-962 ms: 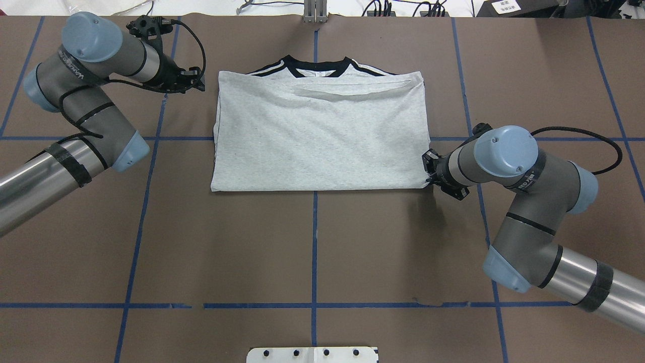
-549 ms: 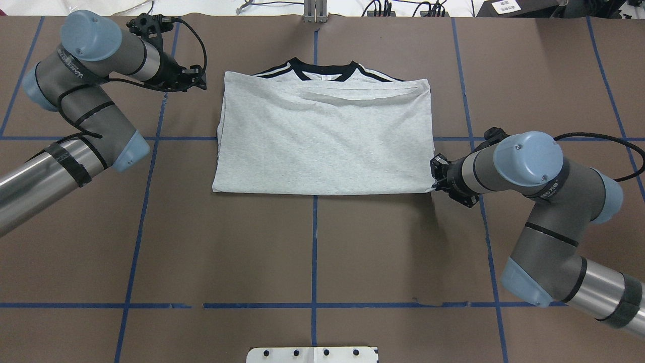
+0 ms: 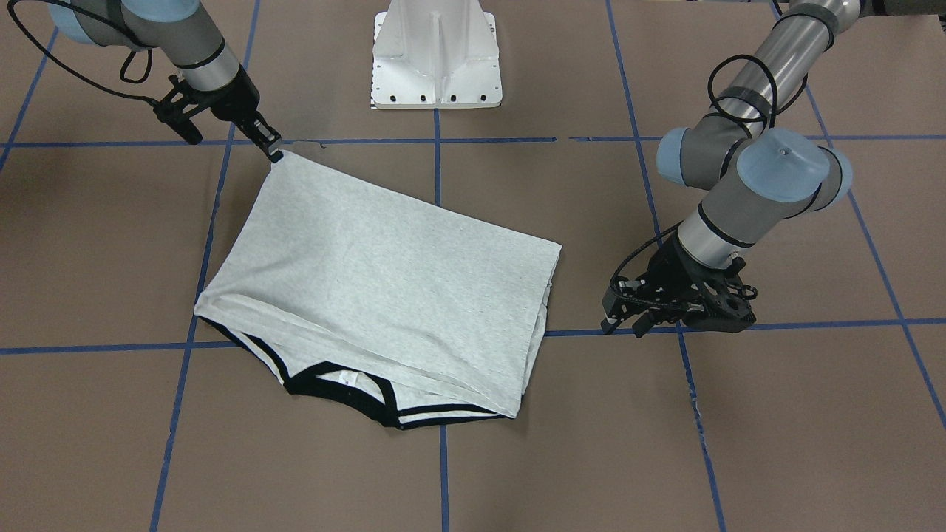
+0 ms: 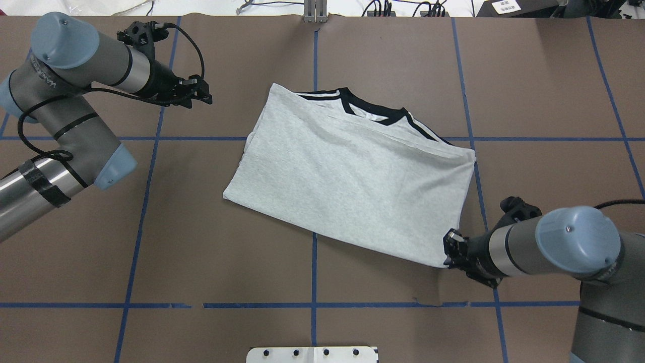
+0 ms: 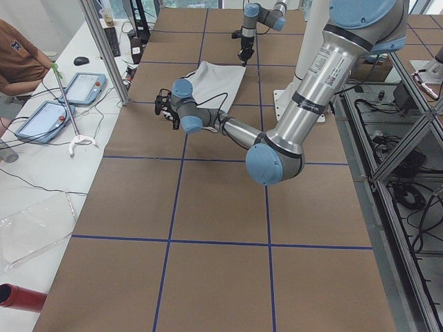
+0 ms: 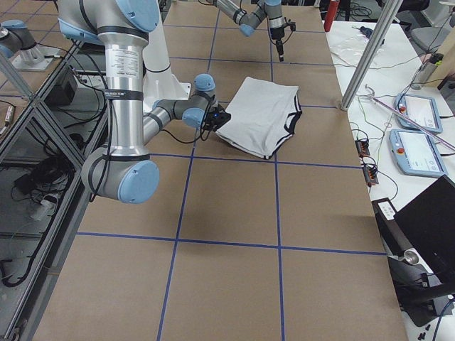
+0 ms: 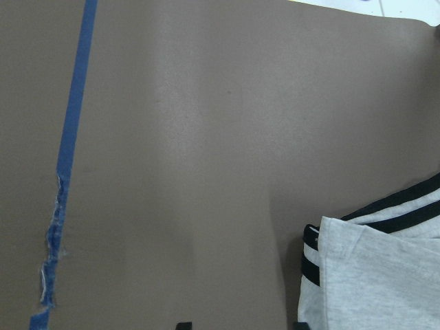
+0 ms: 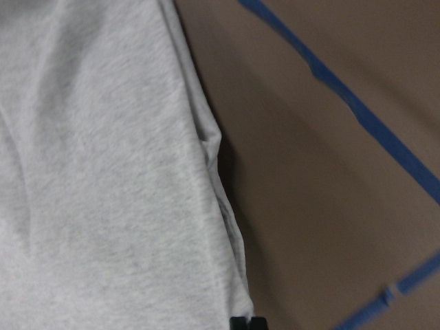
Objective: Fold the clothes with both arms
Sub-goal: 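Grasp the corner with the right gripper and drag the shirt toward the robot, then grasp the shirt edge with the left gripper while the right gripper grips the collar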
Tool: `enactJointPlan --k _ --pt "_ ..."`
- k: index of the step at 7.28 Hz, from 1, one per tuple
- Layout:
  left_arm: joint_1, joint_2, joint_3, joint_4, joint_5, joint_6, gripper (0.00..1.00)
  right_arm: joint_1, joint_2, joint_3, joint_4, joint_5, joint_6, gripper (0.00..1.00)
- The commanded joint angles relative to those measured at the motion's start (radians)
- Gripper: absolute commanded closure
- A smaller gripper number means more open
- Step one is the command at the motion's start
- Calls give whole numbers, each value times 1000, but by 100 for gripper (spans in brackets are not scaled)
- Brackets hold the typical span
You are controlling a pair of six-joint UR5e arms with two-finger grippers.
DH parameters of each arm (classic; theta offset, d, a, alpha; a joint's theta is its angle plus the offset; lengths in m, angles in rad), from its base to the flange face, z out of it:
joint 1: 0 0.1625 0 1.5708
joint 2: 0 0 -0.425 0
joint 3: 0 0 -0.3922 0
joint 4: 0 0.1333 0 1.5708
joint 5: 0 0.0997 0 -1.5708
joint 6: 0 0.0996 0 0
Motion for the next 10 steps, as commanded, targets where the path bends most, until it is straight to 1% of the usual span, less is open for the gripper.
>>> enactJointPlan --k 1,2,3,4,5,6,7,8,9,10 --pt "93 74 -167 4 -23 -185 36 -222 -45 99 0 33 108 100" --pt "138 110 -238 4 -23 -271 34 -314 -43 119 0 33 163 100" --pt "205 140 -286 4 -12 -355 30 -379 -48 117 0 31 172 100" --pt "289 152 -326 4 36 -437 27 -408 -52 117 0 31 173 46" --pt "346 187 -352 4 82 -481 26 -378 -52 117 0 31 173 0" --pt "376 190 -352 5 104 -523 25 -311 -51 119 0 33 172 0" --pt "400 198 -351 7 107 -531 25 -218 -46 119 0 34 172 0" --pt "423 200 -351 17 151 -555 24 -103 -42 117 0 49 170 0" --pt "463 191 -340 63 173 -560 25 6 -39 108 0 56 160 0" --pt "476 189 -334 79 184 -559 27 91 -37 103 0 56 150 0"
